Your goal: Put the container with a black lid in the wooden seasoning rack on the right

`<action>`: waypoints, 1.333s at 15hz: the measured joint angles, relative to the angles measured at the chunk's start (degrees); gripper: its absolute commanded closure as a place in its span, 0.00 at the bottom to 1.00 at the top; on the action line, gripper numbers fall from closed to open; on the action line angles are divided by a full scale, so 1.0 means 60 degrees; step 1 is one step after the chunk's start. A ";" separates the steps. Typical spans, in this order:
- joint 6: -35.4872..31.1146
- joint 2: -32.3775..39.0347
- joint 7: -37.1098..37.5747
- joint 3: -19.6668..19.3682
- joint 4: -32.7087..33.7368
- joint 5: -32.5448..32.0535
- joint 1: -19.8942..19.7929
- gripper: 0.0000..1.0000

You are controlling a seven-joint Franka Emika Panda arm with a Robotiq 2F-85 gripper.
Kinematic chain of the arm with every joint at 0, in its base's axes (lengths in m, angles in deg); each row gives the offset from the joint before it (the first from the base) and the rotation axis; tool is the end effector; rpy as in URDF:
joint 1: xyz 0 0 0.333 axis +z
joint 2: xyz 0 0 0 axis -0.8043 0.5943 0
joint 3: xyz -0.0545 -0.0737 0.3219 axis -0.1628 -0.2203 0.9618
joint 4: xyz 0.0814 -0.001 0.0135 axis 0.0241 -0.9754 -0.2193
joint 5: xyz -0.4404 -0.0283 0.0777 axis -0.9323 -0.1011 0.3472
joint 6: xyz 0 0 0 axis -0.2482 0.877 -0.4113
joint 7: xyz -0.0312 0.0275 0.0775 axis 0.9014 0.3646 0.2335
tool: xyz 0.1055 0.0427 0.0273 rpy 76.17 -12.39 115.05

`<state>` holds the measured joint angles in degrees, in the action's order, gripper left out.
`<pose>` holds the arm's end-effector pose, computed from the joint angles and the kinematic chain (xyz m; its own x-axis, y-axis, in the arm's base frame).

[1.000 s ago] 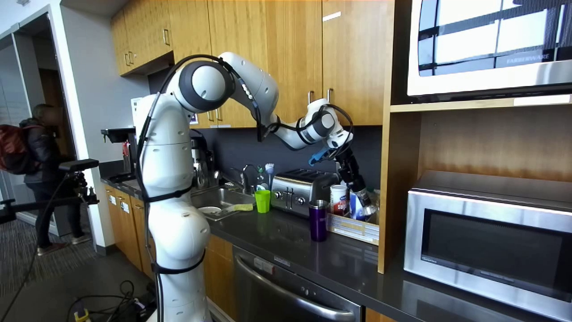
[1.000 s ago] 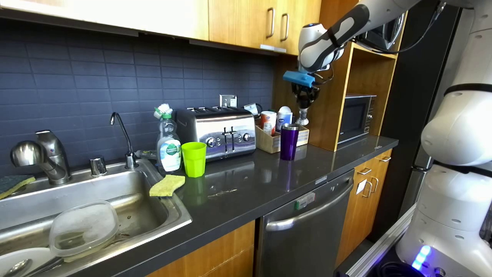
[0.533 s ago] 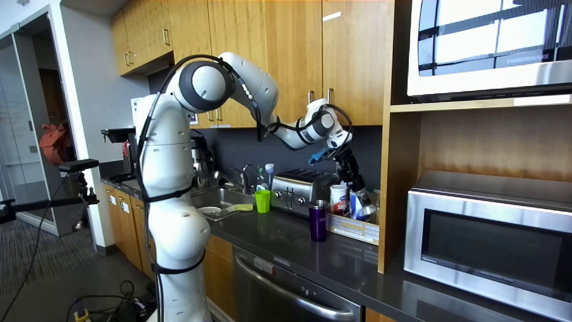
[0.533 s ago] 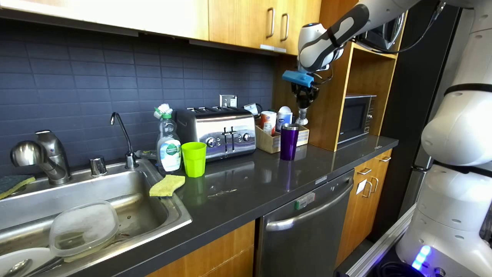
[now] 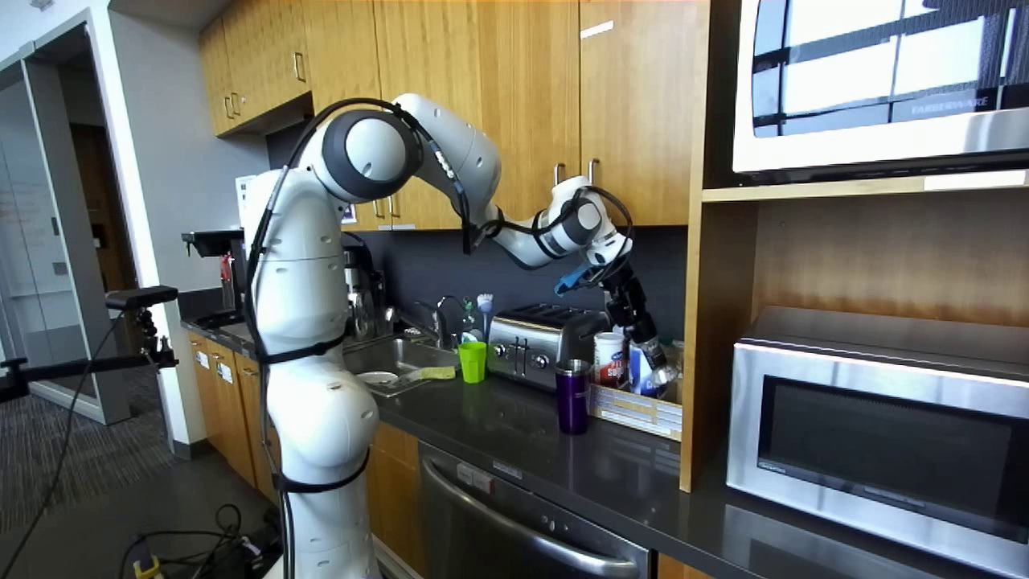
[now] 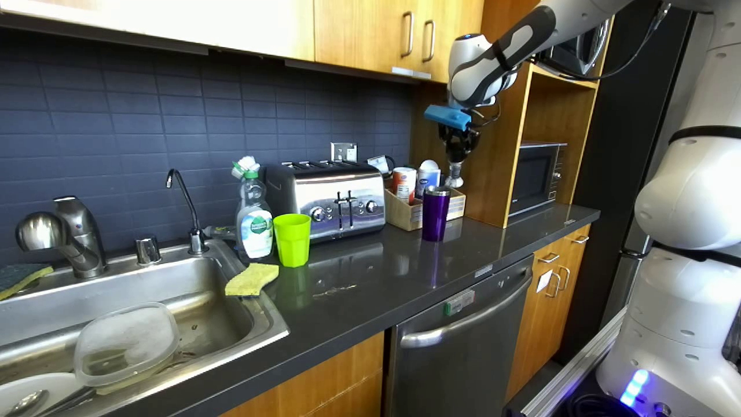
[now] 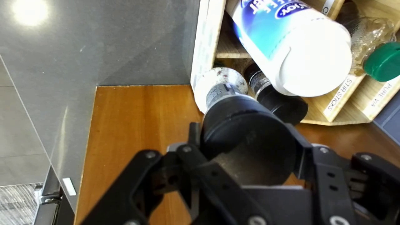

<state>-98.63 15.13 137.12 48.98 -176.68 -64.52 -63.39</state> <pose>0.6110 -0.1612 0.4669 0.0476 -0.9152 0.4001 -0.9590 -0.1539 -0.2380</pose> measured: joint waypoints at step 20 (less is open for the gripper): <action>0.0000 0.0074 0.0155 -0.0009 0.0083 0.0000 0.0001 0.36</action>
<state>-98.63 15.58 138.05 48.92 -176.18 -64.52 -63.38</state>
